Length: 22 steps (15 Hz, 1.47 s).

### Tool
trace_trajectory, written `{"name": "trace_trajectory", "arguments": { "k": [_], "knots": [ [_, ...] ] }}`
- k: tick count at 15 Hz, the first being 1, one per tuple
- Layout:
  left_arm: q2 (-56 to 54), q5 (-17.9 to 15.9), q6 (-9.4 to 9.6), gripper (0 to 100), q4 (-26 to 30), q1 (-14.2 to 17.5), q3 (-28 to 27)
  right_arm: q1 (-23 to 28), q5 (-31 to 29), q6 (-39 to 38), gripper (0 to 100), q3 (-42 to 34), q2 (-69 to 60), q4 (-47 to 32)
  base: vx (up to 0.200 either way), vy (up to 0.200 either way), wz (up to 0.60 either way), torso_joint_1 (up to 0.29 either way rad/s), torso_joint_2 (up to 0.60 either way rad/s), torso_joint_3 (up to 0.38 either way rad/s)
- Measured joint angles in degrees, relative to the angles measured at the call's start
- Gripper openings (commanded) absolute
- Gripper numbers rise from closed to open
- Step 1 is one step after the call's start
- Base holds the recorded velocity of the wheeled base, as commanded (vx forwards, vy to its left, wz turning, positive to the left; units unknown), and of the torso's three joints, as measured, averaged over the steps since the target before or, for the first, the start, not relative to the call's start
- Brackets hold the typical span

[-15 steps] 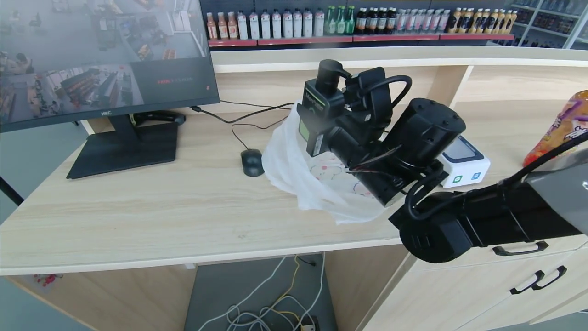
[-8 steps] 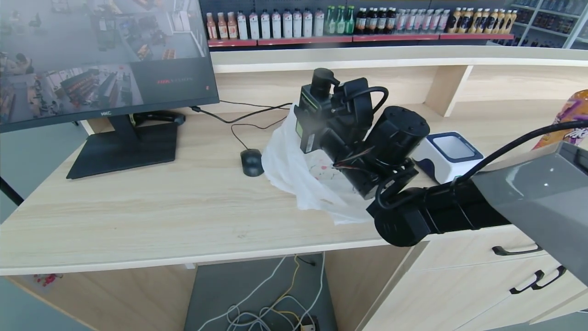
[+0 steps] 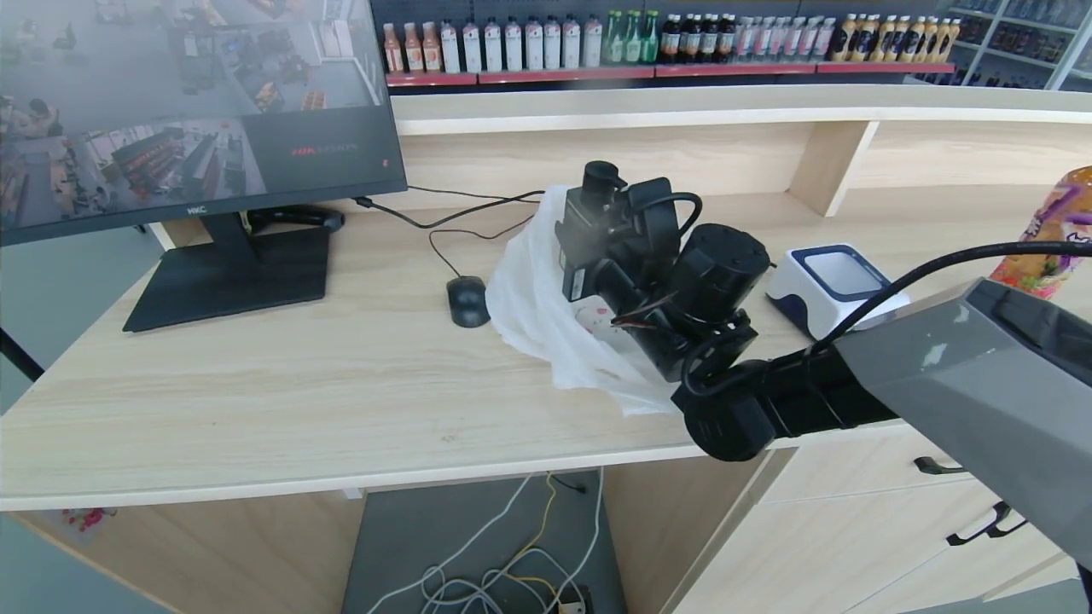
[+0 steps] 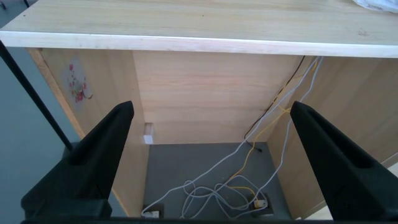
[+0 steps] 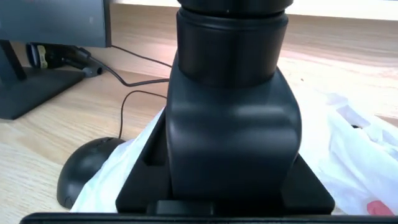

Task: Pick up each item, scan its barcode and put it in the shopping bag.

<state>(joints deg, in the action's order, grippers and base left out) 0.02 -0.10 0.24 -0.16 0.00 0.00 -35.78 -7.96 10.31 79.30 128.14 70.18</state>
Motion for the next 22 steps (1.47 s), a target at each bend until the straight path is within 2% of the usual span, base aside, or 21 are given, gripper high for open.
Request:
{"name": "trace_trajectory", "arguments": {
  "k": [22],
  "knots": [
    [0.00,0.00,0.02,100,0.00,0.00,0.00,0.11,-0.41,-0.02,0,-0.24,6.13,0.68,0.000,0.000,0.00,0.000,0.00,0.000]
  ]
}}
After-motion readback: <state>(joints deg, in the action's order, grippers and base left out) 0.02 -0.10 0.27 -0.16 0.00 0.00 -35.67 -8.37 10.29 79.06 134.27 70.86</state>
